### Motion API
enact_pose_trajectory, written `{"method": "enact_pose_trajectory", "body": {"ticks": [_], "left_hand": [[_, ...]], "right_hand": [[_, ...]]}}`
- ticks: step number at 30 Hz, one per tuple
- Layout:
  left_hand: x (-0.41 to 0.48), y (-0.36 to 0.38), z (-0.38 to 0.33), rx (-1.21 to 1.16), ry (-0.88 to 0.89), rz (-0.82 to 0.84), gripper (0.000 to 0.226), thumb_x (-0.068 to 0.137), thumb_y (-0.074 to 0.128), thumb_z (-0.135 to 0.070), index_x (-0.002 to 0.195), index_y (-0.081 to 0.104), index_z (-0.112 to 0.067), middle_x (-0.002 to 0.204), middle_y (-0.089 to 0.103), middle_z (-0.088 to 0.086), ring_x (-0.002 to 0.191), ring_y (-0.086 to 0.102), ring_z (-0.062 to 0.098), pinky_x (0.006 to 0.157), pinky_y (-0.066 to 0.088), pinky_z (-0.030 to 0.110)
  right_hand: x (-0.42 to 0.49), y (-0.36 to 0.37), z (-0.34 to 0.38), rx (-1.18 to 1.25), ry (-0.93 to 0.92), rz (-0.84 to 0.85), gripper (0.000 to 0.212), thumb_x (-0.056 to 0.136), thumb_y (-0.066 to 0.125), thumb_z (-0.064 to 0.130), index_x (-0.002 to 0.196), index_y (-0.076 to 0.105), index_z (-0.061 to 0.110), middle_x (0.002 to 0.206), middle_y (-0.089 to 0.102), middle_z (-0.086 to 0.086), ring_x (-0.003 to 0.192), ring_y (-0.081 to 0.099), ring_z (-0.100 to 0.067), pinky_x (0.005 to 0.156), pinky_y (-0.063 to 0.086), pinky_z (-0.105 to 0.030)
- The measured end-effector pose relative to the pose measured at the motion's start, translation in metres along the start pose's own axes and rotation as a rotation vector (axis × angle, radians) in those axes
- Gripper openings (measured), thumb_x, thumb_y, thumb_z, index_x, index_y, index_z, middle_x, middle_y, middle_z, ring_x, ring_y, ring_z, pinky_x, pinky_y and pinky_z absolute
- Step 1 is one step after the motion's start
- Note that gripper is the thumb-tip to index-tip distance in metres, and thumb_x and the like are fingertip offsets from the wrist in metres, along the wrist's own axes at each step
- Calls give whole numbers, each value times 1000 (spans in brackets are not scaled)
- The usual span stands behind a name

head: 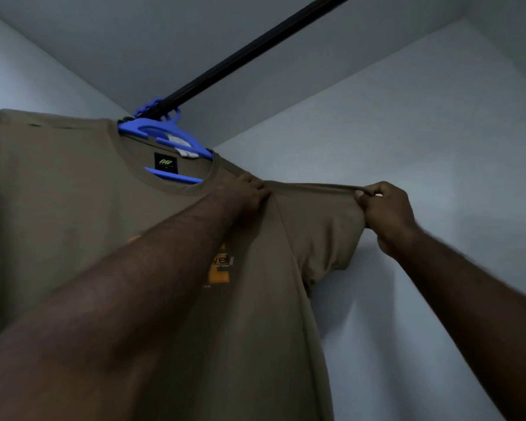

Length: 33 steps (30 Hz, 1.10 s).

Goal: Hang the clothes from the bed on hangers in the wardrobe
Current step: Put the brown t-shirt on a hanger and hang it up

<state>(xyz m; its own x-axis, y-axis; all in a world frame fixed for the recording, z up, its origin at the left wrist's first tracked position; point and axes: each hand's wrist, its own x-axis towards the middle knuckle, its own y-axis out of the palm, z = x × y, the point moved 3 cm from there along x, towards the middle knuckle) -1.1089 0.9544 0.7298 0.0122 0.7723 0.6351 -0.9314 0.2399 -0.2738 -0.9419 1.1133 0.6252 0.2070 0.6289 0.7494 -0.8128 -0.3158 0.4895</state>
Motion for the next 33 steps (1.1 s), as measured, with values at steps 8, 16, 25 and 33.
{"method": "enact_pose_trajectory", "body": {"ticks": [8,16,25,33], "left_hand": [[0,-38,-21,-1041,-212,-187,63,98,37,-58,100,67,-3,94,71,15,80,67,24,78,55,36],[-35,-63,-19,-1316,-368,36,14,89,62,-2,102,61,-4,88,66,11,69,64,19,70,60,35],[-78,-57,4,-1283,-384,-11,17,95,50,2,92,63,-8,86,60,4,75,58,14,50,53,19],[-108,-17,23,-686,-342,-131,15,88,61,-2,98,72,-6,97,69,10,91,63,20,73,45,26]], "right_hand": [[-37,9,34,132,-122,152,6,90,67,9,85,70,12,85,72,-8,75,67,-17,68,55,-31],[-116,31,24,-83,-240,264,38,88,71,23,124,59,22,122,63,9,109,59,-3,85,50,-21],[-142,51,-52,-413,-196,141,22,86,62,18,106,62,27,95,70,0,81,65,-22,70,47,-30],[-146,61,-70,-231,-28,237,20,89,62,14,106,51,19,87,62,2,75,60,-14,70,47,-31]]}}
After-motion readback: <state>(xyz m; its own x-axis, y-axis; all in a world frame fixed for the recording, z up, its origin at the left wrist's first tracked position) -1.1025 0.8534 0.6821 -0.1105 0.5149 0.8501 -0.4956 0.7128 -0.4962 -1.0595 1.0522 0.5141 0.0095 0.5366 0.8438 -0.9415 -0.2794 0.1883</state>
